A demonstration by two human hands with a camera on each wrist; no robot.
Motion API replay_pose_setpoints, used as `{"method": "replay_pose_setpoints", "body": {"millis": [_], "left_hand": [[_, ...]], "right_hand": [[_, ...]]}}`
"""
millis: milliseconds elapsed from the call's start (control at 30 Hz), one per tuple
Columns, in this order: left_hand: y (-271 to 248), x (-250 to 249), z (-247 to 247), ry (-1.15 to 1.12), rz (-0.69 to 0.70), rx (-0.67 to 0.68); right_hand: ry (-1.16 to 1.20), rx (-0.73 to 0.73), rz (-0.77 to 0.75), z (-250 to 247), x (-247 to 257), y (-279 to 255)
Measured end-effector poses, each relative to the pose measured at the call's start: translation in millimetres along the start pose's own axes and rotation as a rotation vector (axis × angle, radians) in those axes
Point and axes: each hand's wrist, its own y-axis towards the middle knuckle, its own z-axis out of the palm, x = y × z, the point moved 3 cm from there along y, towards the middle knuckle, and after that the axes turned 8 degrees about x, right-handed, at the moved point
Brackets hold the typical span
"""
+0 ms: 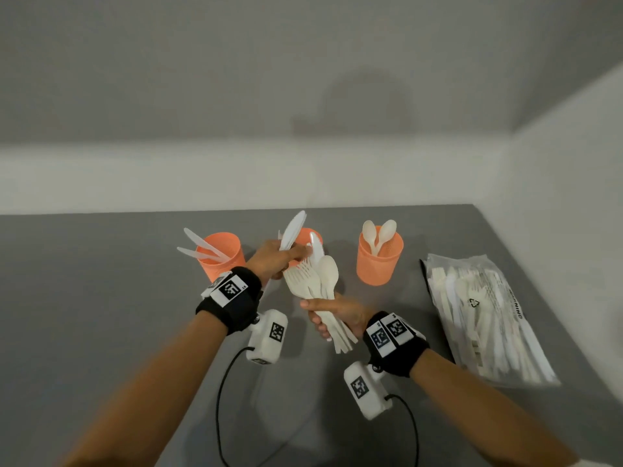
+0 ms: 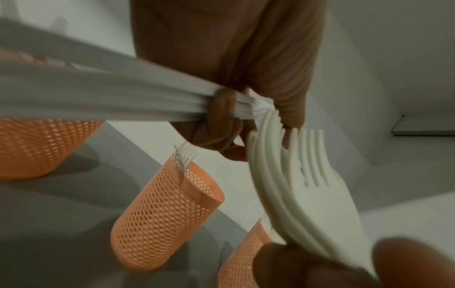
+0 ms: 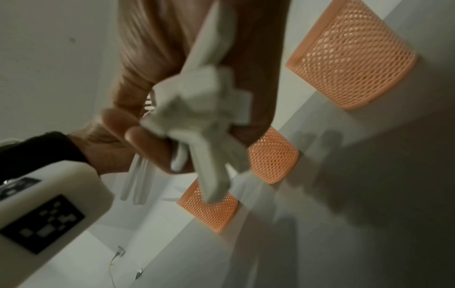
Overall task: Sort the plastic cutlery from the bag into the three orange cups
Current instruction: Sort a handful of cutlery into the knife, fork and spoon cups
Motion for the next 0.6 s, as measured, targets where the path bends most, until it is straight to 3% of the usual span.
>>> {"method": "replay_pose_setpoints", "body": {"millis": [200,433,600], "left_hand": [[1,-11,-10,-0.144,0.108,-0.125],[-2,2,-19,-0.03,0.014,0.041],[10,-3,-53,-0.278,0.109,-0.307]], "right_hand": [[0.009,0.023,-0.031,3,3,3],[0.003,0.059,-0.028,15,11,13],[-0.066,0.026,-0.014,14,10,16]]}}
